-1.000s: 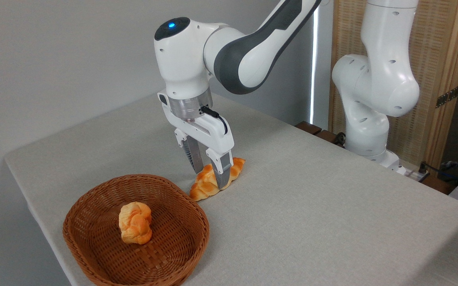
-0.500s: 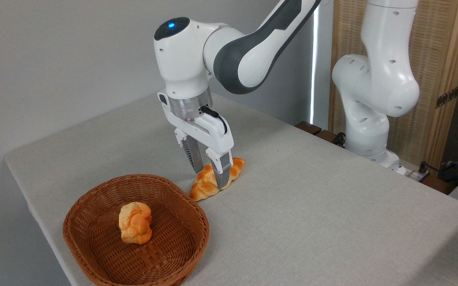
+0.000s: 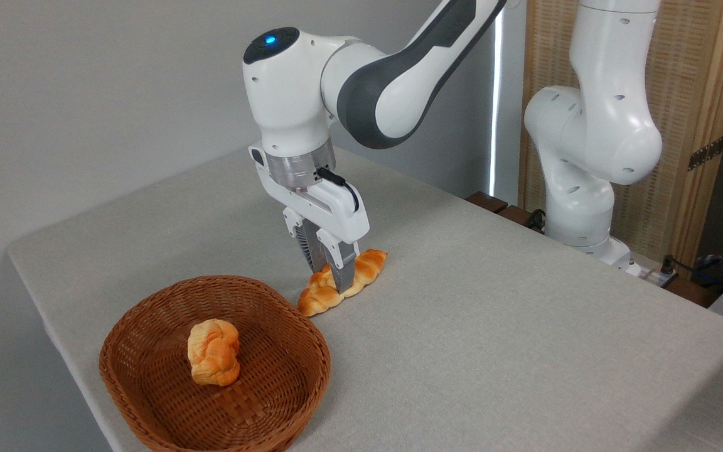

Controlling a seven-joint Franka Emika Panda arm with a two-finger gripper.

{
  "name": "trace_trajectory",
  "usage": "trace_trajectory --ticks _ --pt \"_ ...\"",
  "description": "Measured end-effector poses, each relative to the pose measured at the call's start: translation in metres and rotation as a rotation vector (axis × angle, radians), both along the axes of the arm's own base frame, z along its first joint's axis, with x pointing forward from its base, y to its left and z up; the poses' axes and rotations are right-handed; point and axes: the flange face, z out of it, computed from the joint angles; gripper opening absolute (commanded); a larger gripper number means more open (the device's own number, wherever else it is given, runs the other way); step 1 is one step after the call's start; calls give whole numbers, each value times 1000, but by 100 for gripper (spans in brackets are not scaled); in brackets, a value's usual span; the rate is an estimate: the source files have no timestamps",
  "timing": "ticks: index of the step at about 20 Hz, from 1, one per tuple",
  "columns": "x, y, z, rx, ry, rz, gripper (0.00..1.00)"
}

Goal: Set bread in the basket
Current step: 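Close the gripper on the croissant-shaped bread, then lift the croissant and carry it over the wicker basket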

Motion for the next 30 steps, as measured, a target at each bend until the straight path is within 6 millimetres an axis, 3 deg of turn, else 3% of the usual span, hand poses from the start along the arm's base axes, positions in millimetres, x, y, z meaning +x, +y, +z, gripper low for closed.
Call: trace_trajectory --ticks 7,11,26,30 --pt "0 4 4 -1 2 7 37" --pt "-2 9 16 -5 -4 15 37" --pt "20 14 82 -39 -128 32 43" --pt "29 29 99 -50 -163 63 43"
